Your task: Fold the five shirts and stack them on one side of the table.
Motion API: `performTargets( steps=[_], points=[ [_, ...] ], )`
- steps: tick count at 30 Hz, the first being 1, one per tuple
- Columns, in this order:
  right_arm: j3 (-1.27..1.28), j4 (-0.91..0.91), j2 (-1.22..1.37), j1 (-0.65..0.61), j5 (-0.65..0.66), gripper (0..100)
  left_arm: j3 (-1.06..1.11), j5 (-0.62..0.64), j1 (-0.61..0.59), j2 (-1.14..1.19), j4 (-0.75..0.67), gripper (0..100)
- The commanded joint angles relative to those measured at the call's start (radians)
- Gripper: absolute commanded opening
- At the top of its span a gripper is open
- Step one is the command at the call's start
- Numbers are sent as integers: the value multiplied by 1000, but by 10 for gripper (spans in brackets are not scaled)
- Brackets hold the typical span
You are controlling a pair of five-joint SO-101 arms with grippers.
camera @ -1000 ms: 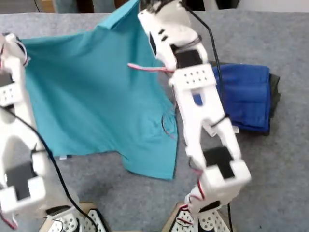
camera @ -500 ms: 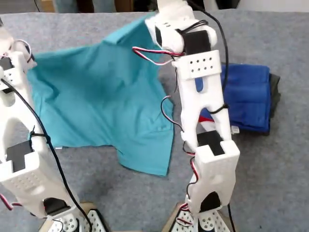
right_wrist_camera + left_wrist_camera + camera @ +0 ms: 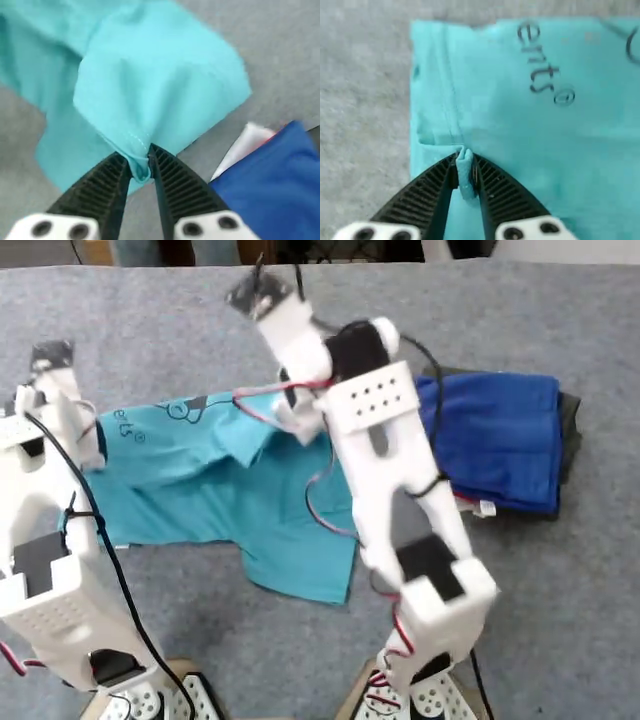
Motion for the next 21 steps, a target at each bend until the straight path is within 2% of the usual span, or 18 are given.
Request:
performTargets(
  steps=[1, 7, 11, 17, 21],
  points=[
    [277, 0, -203, -9, 6, 15, 51, -40, -33, -21, 6, 29],
    [544, -2, -433, 0, 8, 15, 104, -92, -119, -21, 31, 29],
    [696, 0, -547, 0, 8, 15, 105, -109, -139, -25, 110, 29],
    [889, -5, -665, -3, 8, 15, 168, -193, -139, -89, 130, 29],
    [987, -6, -714, -75, -2, 15, 177, -229, -140, -101, 129, 29]
  ],
)
